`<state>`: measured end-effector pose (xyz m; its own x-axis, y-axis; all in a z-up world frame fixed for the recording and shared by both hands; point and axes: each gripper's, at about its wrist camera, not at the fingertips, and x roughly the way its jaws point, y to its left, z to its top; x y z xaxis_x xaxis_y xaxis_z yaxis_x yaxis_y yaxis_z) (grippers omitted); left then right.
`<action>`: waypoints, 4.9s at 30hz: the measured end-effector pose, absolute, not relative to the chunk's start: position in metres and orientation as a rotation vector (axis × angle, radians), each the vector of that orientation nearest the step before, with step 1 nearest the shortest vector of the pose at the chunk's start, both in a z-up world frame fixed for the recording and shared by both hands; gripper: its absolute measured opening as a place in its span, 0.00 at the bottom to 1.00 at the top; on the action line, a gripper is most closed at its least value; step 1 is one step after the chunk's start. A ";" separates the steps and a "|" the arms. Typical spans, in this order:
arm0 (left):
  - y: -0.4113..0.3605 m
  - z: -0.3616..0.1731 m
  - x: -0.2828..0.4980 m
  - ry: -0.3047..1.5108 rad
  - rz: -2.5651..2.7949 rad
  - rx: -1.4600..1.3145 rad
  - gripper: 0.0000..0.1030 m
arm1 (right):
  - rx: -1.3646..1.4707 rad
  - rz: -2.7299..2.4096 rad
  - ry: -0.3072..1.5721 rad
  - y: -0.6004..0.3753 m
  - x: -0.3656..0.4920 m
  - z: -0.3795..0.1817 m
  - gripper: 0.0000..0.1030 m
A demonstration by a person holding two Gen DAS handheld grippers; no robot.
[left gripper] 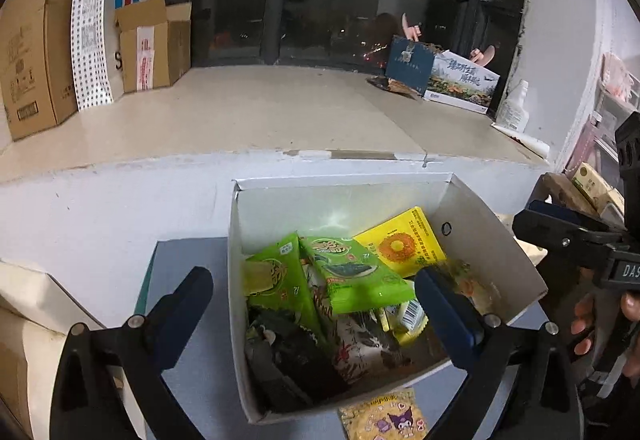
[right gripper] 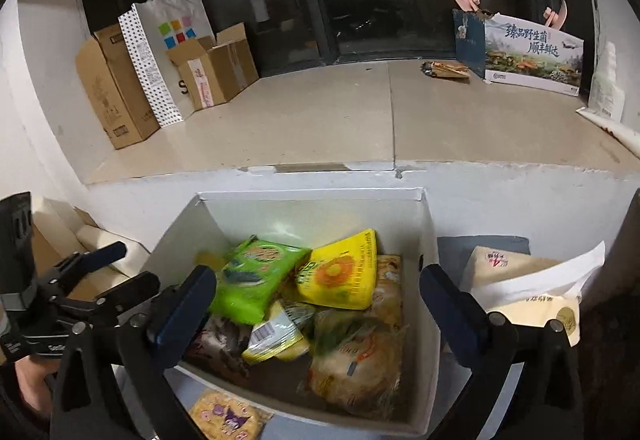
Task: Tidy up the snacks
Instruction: 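Move both tools back over the orange pack and cream pack, then carry the orange bread pack with right tool while left carries cream pack into box, then grasp the round cookie pack with the right tool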
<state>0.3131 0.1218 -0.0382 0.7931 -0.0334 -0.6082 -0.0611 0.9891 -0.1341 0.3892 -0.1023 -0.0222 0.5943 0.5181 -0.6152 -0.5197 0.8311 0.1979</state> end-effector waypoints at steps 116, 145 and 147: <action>0.107 -0.008 0.352 0.659 -0.085 -0.088 0.90 | -0.118 0.573 0.761 -0.096 0.395 -0.014 0.81; 0.020 -0.046 0.110 0.506 -0.220 -0.014 1.00 | -0.049 0.746 0.609 -0.191 0.175 -0.045 1.00; 0.012 -0.059 0.099 0.547 -0.243 -0.022 1.00 | -0.024 0.767 0.649 -0.200 0.164 -0.062 1.00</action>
